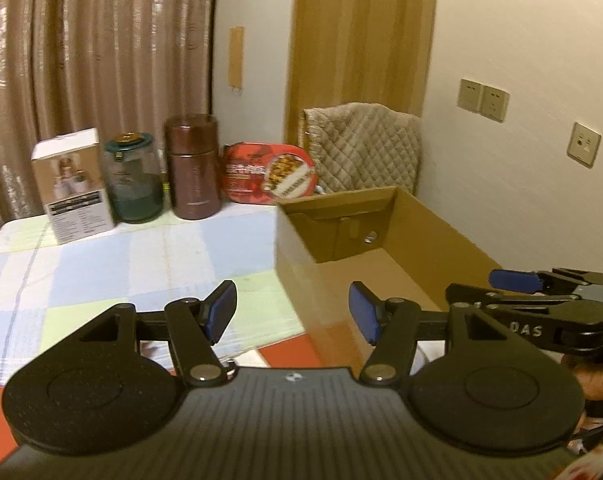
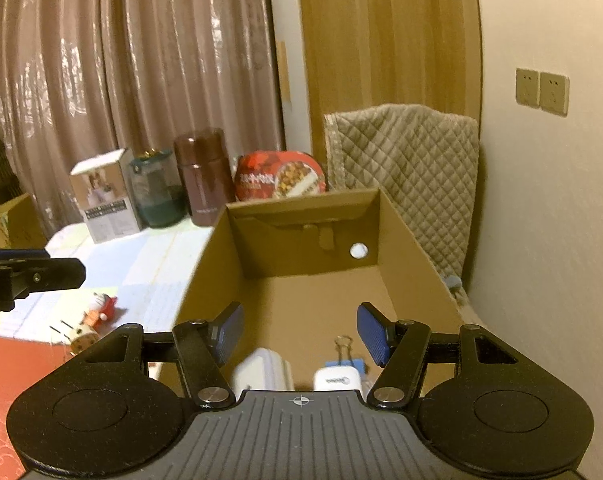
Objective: Organize rigid objects
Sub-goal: 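Open the right tool to drop the Midea remote into the box, then bring both open tools back to the items on the mat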
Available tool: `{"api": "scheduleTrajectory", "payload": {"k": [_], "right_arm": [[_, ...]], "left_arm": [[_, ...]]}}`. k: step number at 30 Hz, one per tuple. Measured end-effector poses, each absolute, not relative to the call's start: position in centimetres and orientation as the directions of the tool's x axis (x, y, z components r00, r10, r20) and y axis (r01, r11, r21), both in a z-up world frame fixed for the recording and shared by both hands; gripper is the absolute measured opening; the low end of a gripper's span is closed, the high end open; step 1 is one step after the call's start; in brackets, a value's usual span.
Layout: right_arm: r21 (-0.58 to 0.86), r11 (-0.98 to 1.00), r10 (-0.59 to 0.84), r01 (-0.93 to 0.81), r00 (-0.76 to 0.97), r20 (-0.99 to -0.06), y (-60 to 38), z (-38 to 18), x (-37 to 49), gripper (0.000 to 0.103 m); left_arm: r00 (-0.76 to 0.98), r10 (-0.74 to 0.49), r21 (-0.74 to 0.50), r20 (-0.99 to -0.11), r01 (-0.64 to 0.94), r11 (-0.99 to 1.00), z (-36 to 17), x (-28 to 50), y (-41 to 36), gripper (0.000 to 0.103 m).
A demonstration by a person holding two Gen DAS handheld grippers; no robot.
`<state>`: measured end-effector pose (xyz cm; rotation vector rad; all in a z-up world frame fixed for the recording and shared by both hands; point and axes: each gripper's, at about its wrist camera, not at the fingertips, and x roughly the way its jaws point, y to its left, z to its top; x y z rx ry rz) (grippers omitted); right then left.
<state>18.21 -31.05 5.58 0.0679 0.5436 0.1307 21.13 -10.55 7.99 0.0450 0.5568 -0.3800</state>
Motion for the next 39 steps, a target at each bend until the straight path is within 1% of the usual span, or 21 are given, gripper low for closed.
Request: {"api": "scheduleTrajectory", "payload": {"k": [3,5,7,8,10,12,16,18,21,24,30,35,39], "right_arm": [[0.100,0.986,0.166,-0.135,0.861,-0.481,-29.9,6.1,17.8,0.060],[0.100,0.982,0.187,-0.159,0.870,-0.457,-28.9,6.5,17.5,0.060],[0.099,0.978,0.208,-0.183,0.878,-0.431,-28.0,6.9,17.1,0.060],[0.097,0.976,0.217,-0.194,0.880,-0.422,-27.6,7.0,17.0,0.061],[0.094,0.970,0.243,-0.224,0.885,-0.397,-26.5,7.3,16.6,0.066],[0.090,0.962,0.272,-0.258,0.886,-0.375,-25.4,7.6,16.1,0.073],[0.090,0.939,0.343,-0.333,0.873,-0.347,-23.0,7.7,15.4,0.080],[0.100,0.922,0.384,-0.373,0.856,-0.347,-21.6,7.6,15.1,0.084],[0.085,0.899,0.429,-0.429,0.828,-0.362,-19.5,7.1,14.8,0.089],[0.056,0.886,0.443,-0.460,0.805,-0.394,-17.8,6.1,14.7,0.092],[0.092,0.861,0.475,-0.500,0.728,-0.494,-14.8,2.6,15.0,0.094],[0.059,0.867,0.440,-0.495,0.704,-0.557,-13.1,0.0,16.3,0.095],[0.068,0.887,0.398,-0.457,0.682,-0.613,-13.2,-2.7,17.8,0.095]], "left_arm": [[0.798,-0.312,-0.052,-0.516,0.334,0.941,8.5,20.7,-8.7,0.059],[0.808,-0.290,-0.049,-0.513,0.310,0.950,8.7,20.4,-7.3,0.062],[0.819,-0.261,-0.044,-0.511,0.279,0.959,8.8,20.0,-5.7,0.068],[0.825,-0.246,-0.039,-0.509,0.263,0.964,8.8,19.8,-4.8,0.070],[0.831,-0.215,-0.032,-0.512,0.232,0.972,8.8,19.5,-3.1,0.073],[0.837,-0.185,-0.030,-0.515,0.198,0.980,8.7,19.1,-1.3,0.077],[0.842,-0.129,-0.009,-0.524,0.146,0.989,8.0,18.4,2.0,0.082],[0.843,-0.100,0.003,-0.529,0.120,0.993,7.4,18.1,3.5,0.084],[0.837,-0.073,0.003,-0.542,0.088,0.996,6.3,17.6,5.6,0.085],[0.828,-0.053,-0.007,-0.559,0.059,0.998,4.9,17.4,7.0,0.085],[0.806,-0.046,-0.024,-0.590,0.039,0.999,1.8,17.8,8.4,0.085],[0.804,-0.052,-0.021,-0.593,0.049,0.999,0.3,18.9,9.1,0.085],[0.790,-0.065,-0.062,-0.609,0.034,0.997,-0.8,20.3,10.0,0.085]]}}
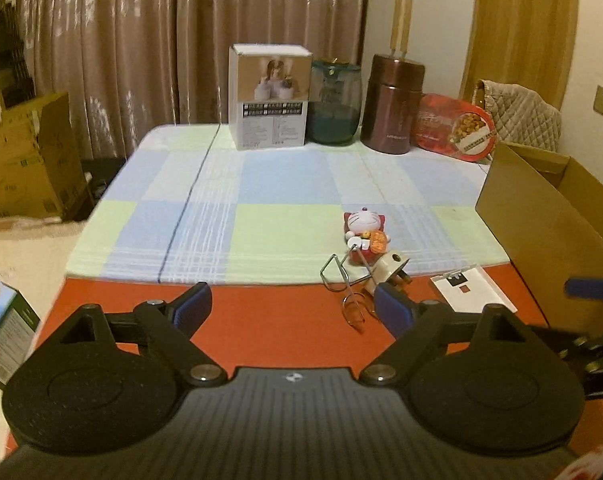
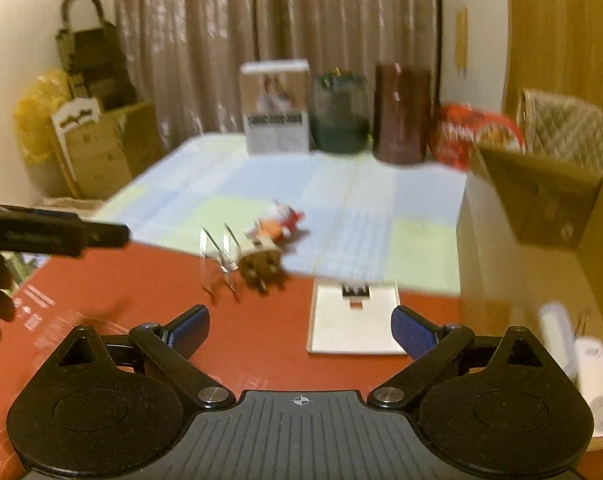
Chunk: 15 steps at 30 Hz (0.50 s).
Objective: Organize rigid objects
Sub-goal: 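Bring both open tools back to the items on the mat, then grasp the white plastic tray with the right tool while the left tool grasps the wire hook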
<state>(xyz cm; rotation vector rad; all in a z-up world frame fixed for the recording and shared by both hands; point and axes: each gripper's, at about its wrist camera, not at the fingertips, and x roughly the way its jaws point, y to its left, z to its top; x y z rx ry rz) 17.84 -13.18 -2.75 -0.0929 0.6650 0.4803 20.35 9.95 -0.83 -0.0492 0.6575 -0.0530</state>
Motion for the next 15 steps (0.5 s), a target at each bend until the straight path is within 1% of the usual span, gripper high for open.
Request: {"api": "scheduleTrajectory", "payload": {"k": [3,6,9,15], "right_arm": [[0.057,0.902,0.361,-0.428,0.677,-0.641,-13.2,-4.7,19.3,0.095],[0.027,0.919,0.313,-0.393,0.687,-0.656,-13.1,-6.3,21.0,0.095],[-0.006,0.923,0.287,-0.385,0.697,-0.657,-12.7,-7.5,22.2,0.095],[-0.074,0.933,0.214,-0.352,0.710,-0.671,-12.1,-9.3,24.6,0.095]], "left_arm": [[0.786,-0.083,-0.077,-0.612,0.045,0.996,-1.4,21.2,10.2,0.086],[0.802,-0.112,-0.094,-0.586,0.070,0.993,-1.6,21.8,10.3,0.086],[0.806,-0.127,-0.099,-0.578,0.085,0.991,-1.7,22.6,10.1,0.086],[0.776,-0.133,-0.080,-0.617,0.106,0.991,-2.5,23.8,9.5,0.086]]}}
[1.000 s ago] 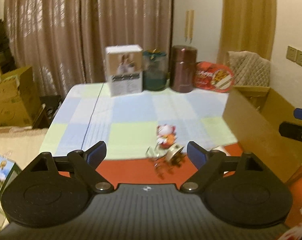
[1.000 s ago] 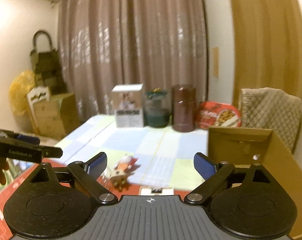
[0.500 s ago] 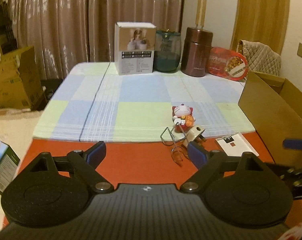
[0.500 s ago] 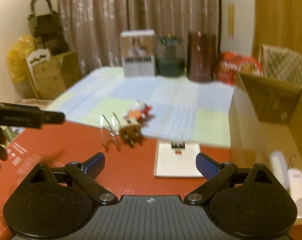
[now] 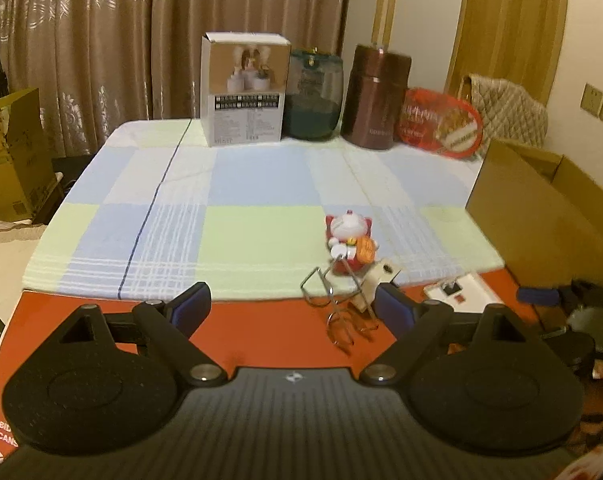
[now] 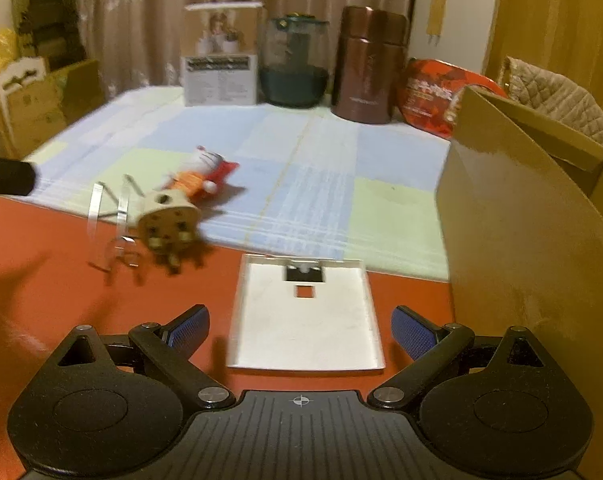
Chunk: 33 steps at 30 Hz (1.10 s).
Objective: Organize rigid objects
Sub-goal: 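Grasp the white plastic tray with the right tool while the left tool grasps the wire hook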
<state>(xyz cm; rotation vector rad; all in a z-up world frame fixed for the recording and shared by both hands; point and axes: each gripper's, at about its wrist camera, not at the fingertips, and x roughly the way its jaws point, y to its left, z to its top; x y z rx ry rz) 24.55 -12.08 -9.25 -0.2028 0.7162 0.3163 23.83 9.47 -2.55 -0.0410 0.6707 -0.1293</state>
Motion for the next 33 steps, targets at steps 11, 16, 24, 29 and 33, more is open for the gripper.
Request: {"api": "scheduleTrajectory", "payload": {"k": [11,16,24,29,33], "right_arm": [[0.016,0.943,0.245,-0.331,0.663,-0.707,-12.3,-10.7,27.0,0.094],[0.038,0.922,0.300,-0.386,0.648,-0.700,-11.0,-10.2,26.3,0.083],[0.110,0.880,0.400,-0.461,0.597,-0.696,-9.7,-9.9,25.6,0.082],[0.072,0.886,0.371,-0.458,0.607,-0.703,-9.5,-9.7,25.0,0.082],[0.050,0.916,0.312,-0.398,0.629,-0.712,-10.5,-9.6,25.4,0.082]], "left_arm": [[0.745,-0.135,-0.078,-0.654,0.111,0.991,-3.6,24.3,9.4,0.086],[0.730,-0.143,-0.083,-0.668,0.118,0.989,-4.3,24.8,9.1,0.086],[0.726,-0.165,-0.097,-0.668,0.135,0.986,-5.0,25.8,8.6,0.085],[0.718,-0.182,-0.101,-0.672,0.155,0.983,-6.0,26.9,8.0,0.077],[0.712,-0.199,-0.127,-0.673,0.154,0.980,-6.8,27.8,7.7,0.066]]}}
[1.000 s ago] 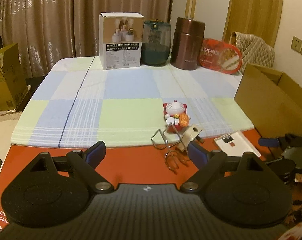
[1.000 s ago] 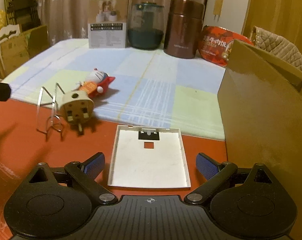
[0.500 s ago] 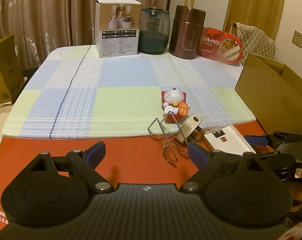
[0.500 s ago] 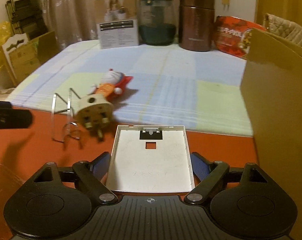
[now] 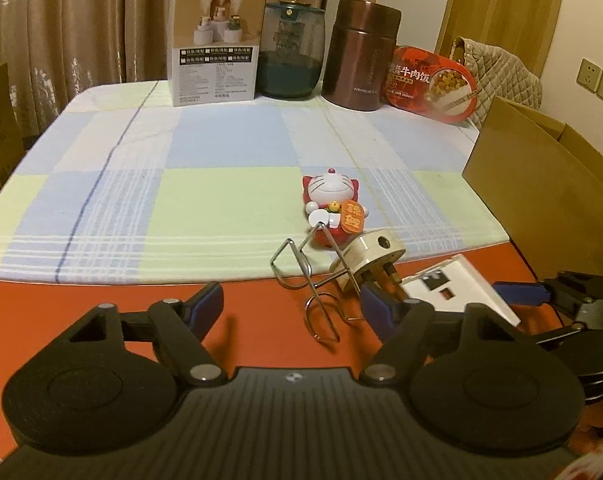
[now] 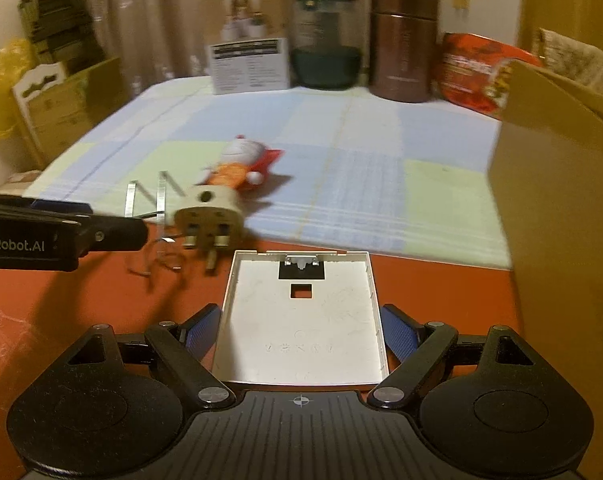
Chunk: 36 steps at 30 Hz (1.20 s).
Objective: Organize rigid objects
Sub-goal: 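Grasp the white plastic tray with the right tool while the left tool grasps the wire hook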
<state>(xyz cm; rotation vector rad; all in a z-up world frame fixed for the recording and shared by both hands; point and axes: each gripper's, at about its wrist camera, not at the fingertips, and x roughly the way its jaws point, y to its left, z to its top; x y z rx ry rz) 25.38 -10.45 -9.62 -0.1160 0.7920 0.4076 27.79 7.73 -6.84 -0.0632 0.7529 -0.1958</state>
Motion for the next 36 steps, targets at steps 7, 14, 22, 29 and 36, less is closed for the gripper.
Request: {"api": "scheduleTrajectory", "payload": {"k": [7,14,22,29,36], "right_arm": [[0.063,0.926,0.300,-0.372,0.626,-0.719,-11.1,-9.7,25.7,0.082],[0.063,0.926,0.299,-0.371,0.625,-0.721,-10.9,-9.7,25.7,0.082],[0.060,0.932,0.288,-0.358,0.626,-0.725,-11.1,-9.8,25.9,0.082],[0.067,0.932,0.291,-0.356,0.623,-0.726,-11.1,-9.8,25.8,0.082],[0.077,0.935,0.292,-0.347,0.623,-0.726,-11.4,-9.7,26.1,0.082]], "left_arm": [[0.718,-0.218,-0.150,-0.661,0.159,0.976,-7.6,28.8,6.7,0.055],[0.736,-0.205,-0.133,-0.645,0.157,0.979,-7.1,28.9,6.0,0.055],[0.727,-0.174,-0.120,-0.664,0.125,0.985,-7.1,29.6,7.1,0.057],[0.712,-0.105,-0.063,-0.694,0.084,0.994,-6.9,28.6,9.0,0.055],[0.721,-0.132,-0.101,-0.681,0.087,0.991,-6.9,28.0,8.6,0.059]]}}
